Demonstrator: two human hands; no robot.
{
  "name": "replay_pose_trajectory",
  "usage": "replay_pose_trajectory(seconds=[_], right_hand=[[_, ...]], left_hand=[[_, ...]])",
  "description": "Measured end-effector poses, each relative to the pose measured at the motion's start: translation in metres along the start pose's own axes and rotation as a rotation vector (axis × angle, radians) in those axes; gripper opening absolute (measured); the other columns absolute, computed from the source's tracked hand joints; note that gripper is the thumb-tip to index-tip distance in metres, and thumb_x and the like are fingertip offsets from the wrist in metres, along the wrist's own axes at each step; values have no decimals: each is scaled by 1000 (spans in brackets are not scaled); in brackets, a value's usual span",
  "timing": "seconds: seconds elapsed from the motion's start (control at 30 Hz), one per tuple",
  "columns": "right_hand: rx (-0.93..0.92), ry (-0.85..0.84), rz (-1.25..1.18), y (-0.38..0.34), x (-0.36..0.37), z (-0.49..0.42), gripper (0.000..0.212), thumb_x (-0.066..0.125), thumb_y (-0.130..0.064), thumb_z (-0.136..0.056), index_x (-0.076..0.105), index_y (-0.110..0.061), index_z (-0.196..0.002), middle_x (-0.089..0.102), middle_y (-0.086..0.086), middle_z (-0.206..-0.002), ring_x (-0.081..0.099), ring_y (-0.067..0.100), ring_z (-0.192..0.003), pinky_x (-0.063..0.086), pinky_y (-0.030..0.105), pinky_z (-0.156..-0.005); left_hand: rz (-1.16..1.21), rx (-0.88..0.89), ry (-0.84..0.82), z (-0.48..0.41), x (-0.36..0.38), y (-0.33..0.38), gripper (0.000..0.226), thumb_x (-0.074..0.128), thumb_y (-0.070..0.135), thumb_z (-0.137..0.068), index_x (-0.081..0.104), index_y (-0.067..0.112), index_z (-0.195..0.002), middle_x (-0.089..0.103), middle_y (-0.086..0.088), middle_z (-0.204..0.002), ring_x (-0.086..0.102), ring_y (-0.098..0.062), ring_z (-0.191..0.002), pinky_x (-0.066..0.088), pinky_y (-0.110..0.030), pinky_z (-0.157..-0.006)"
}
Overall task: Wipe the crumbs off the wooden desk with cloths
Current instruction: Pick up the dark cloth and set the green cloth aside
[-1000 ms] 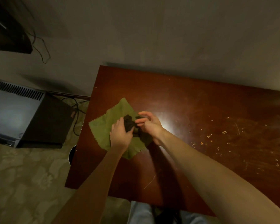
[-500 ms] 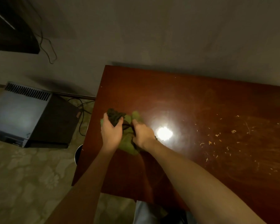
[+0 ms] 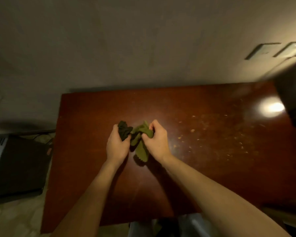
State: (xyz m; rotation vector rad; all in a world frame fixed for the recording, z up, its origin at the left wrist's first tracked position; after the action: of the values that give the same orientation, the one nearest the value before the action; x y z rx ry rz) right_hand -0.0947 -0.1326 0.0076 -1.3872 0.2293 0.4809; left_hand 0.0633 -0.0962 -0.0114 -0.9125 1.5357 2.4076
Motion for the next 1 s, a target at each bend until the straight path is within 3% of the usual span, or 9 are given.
replay_pose_trajectory(seconds=[0.13,0.23,0.37,0.47,0.6,0.7,0.83,0.93,1.0], right_hand=[[9,203,23,16,-91,9,33,66,-8,-80,34,-16,-80,42,0,-75,40,19,-68,37,40,-63],[71,326,27,35,-167,17,31,65,-10,-82,35,-19,-81,45,3,-81,43,19,-70,42,39,-63],[101,522,75,69,-273,31,32,66,-11,-84,35,-22,-82,43,-1,-85,44,19,-71,42,38,-63],[145,675,112,104,-343,50,37,69,-10,-85,35,-22,-81,41,-4,-85,42,11,-71,38,28,-61],[200,774,287,164,-415,77,42,76,-13,-86,35,-25,-86,41,-9,-90,41,5,-74,33,15,-65],[231,732,539,211,-454,94,40,80,-20,-85,41,-25,-94,45,-8,-99,50,9,-87,39,24,-70],[381,590,722,270,-490,108,39,79,-24,-90,56,-16,-120,57,1,-124,63,19,-111,55,30,-84],[529,324,701,309,-495,106,44,66,-33,-98,51,-18,-137,48,2,-139,59,25,-121,53,41,-97],[601,93,661,321,-488,102,43,57,-38,-102,47,-19,-139,39,6,-150,44,31,-138,47,49,-107]], left_hand=[[-158,199,-205,11,55,71,37,73,18,-91,55,35,-119,70,1,-116,67,-29,-109,51,-39,-82],[-256,301,-331,24,110,129,39,73,16,-89,58,30,-123,70,-1,-116,67,-31,-107,42,-35,-77],[-236,414,-440,46,197,198,36,72,12,-89,60,26,-121,70,-2,-114,66,-30,-103,43,-35,-76],[-245,506,-515,70,264,238,39,67,13,-89,57,31,-123,64,5,-111,64,-23,-98,53,-42,-79],[-279,605,-601,103,340,273,40,67,10,-91,55,30,-124,58,6,-106,61,-23,-92,44,-34,-65],[-335,635,-652,123,385,289,37,67,13,-94,53,31,-123,57,10,-108,59,-17,-90,36,-26,-58],[-424,699,-707,137,424,298,41,69,18,-95,52,29,-131,60,7,-115,62,-22,-102,47,-36,-74],[-505,712,-730,139,442,301,46,69,18,-95,52,30,-136,60,5,-118,63,-25,-109,44,-36,-75],[-522,700,-726,137,449,299,46,68,17,-94,52,30,-135,58,5,-115,63,-26,-108,42,-36,-73]])
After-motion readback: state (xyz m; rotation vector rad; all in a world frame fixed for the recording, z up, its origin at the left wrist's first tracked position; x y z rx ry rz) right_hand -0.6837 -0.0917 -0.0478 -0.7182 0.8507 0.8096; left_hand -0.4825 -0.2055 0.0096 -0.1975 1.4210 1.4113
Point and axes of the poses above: each hand's wrist, its own z-axis away from the middle knuckle, its own x-axis out of the palm, y = z × x, the point moved 1 cm from there along -z, towards the middle knuckle
